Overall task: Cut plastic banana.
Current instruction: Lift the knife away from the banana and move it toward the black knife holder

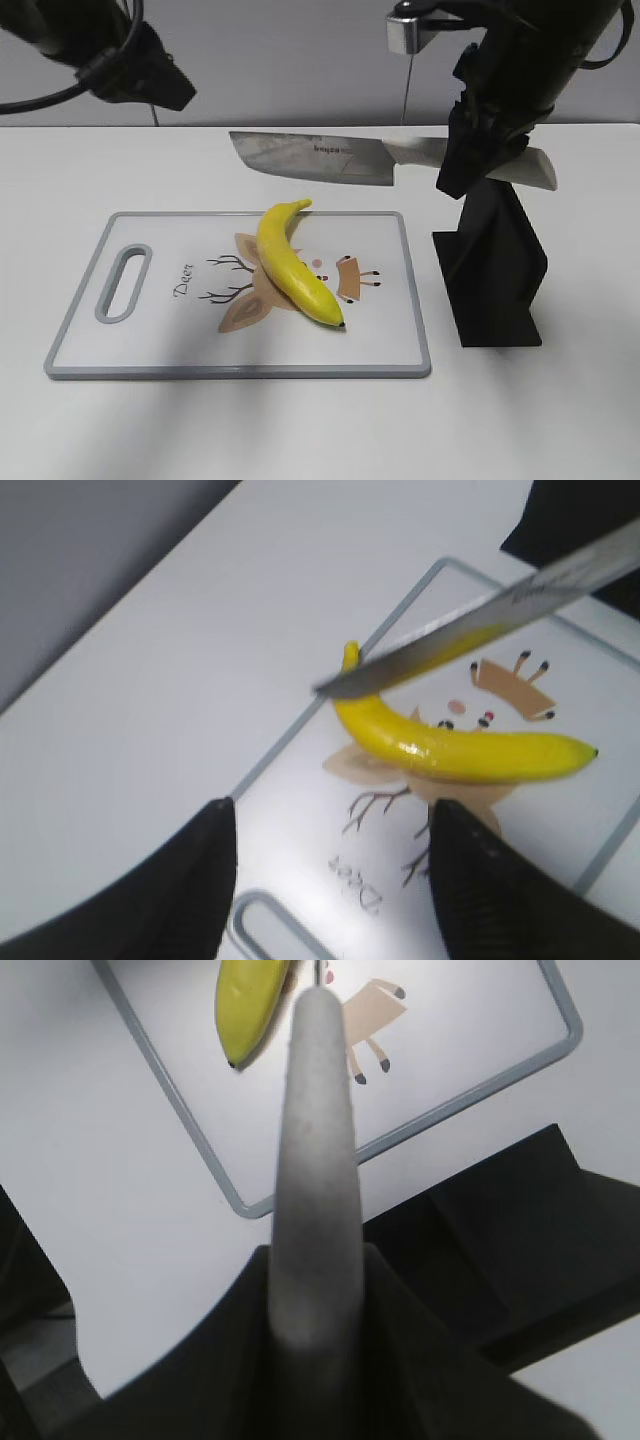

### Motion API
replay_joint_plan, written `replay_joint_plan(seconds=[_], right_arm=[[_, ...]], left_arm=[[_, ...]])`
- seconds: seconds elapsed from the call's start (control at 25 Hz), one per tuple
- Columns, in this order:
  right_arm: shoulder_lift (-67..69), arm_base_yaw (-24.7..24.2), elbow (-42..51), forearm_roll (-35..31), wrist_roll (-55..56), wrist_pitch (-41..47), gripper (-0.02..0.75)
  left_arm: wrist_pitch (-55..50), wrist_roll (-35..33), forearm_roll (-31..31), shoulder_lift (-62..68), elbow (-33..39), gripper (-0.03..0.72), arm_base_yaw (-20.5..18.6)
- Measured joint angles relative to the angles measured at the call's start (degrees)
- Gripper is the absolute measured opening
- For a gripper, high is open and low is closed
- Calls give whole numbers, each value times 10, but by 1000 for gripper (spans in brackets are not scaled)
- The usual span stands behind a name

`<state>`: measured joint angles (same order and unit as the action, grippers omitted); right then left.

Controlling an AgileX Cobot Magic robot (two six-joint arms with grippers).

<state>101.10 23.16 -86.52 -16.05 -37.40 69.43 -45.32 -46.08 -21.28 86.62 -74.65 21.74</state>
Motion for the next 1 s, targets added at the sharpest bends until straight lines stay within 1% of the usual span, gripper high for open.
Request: replay_joint_plan(seconds=[0.12,0.24,0.4,0.52,0.64,0.76,0.88,1.0], right_arm=[[-17,0,0,18,84,1,176],[-35,0,0,43,144,1,176],[-50,0,6,85,207,-2,176],[-74,0,39,114,261,-19,176],[-113,0,94,123,323,-67,176],[-152,0,138,123,387,-109,176],[-177,0,163,123,450,-121,176],[-196,0,187,125,493,-126,176]], left_arm=[[-49,82,56,-8,0,593,-9],[-96,150,92,-15,0,587,-18],[-164,215,107,-18,0,577,-33],[-206,254,109,-18,0,576,-57],[-237,276,110,-19,0,575,-87],[-241,282,111,-28,0,575,-113],[-242,287,112,-54,11,575,-132],[-242,293,117,-97,46,575,-143]])
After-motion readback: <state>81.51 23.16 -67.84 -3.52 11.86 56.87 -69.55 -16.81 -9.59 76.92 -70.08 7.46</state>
